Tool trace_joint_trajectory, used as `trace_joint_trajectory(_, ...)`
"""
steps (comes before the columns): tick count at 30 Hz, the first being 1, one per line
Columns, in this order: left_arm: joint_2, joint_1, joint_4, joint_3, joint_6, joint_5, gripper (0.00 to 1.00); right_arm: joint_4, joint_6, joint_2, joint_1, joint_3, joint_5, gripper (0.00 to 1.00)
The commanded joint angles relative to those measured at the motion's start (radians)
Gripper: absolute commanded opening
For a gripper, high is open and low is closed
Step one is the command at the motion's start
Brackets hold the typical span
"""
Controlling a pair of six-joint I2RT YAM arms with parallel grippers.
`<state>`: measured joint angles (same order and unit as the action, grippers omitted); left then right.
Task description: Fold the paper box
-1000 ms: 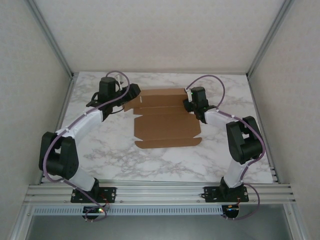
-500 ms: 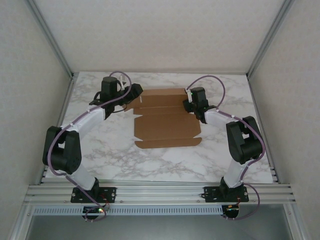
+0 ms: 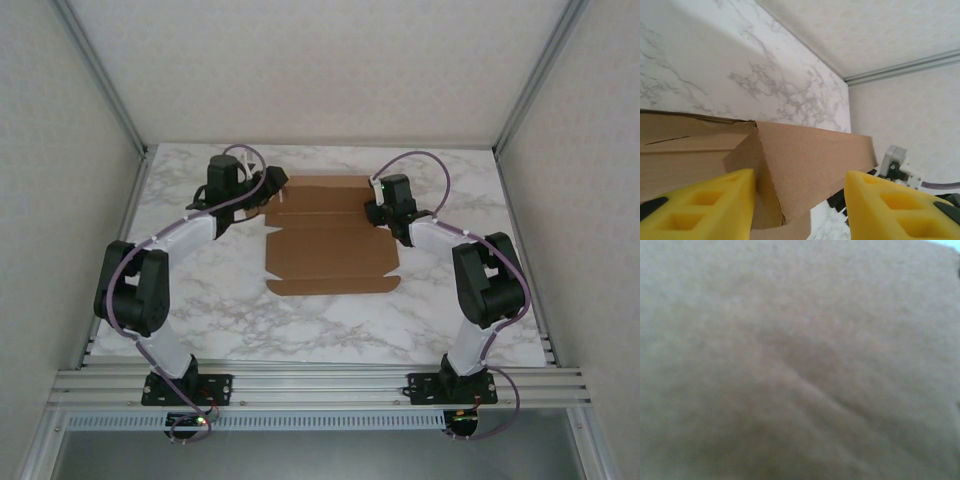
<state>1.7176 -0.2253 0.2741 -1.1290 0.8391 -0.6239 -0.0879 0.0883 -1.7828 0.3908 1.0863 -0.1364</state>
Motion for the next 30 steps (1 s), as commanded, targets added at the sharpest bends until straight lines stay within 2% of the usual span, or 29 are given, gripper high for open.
trace_joint_trajectory(1, 0.032, 0.003, 0.131, 0.018, 0.054, -0.047, 0.46, 0.023, -0.013, 0.007, 0.015, 0.033, 0.013, 0.43)
trace_joint_trajectory(7, 0.073, -0.002, 0.202, 0.032, 0.097, -0.057, 0.41, 0.04, -0.012, 0.007, 0.015, 0.044, 0.017, 0.4)
trace_joint_trajectory(15, 0.107, -0.006, 0.29, 0.056, 0.154, -0.067, 0.15, 0.042, -0.013, 0.016, 0.016, 0.037, 0.002, 0.36)
trace_joint_trajectory(18, 0.105, -0.007, 0.298, 0.066, 0.157, -0.066, 0.12, 0.048, -0.013, 0.015, 0.016, 0.036, -0.023, 0.36)
trace_joint_trajectory(20, 0.099, -0.005, 0.297, 0.072, 0.152, -0.065, 0.18, 0.049, -0.014, 0.014, 0.017, 0.037, -0.036, 0.35)
trace_joint_trajectory(23, 0.071, 0.002, 0.258, 0.085, 0.11, -0.046, 0.44, 0.055, -0.016, 0.013, 0.016, 0.039, -0.063, 0.32)
trace_joint_trajectory(24, 0.052, 0.007, 0.239, 0.092, 0.088, -0.032, 0.5, 0.058, -0.016, 0.011, 0.016, 0.041, -0.073, 0.3)
trace_joint_trajectory(26, 0.007, 0.014, 0.199, 0.108, 0.031, 0.003, 0.57, 0.069, -0.016, 0.007, 0.016, 0.048, -0.087, 0.29)
trace_joint_trajectory(30, -0.108, 0.013, 0.152, 0.174, -0.088, 0.114, 0.61, 0.097, -0.024, -0.005, 0.014, 0.076, -0.09, 0.27)
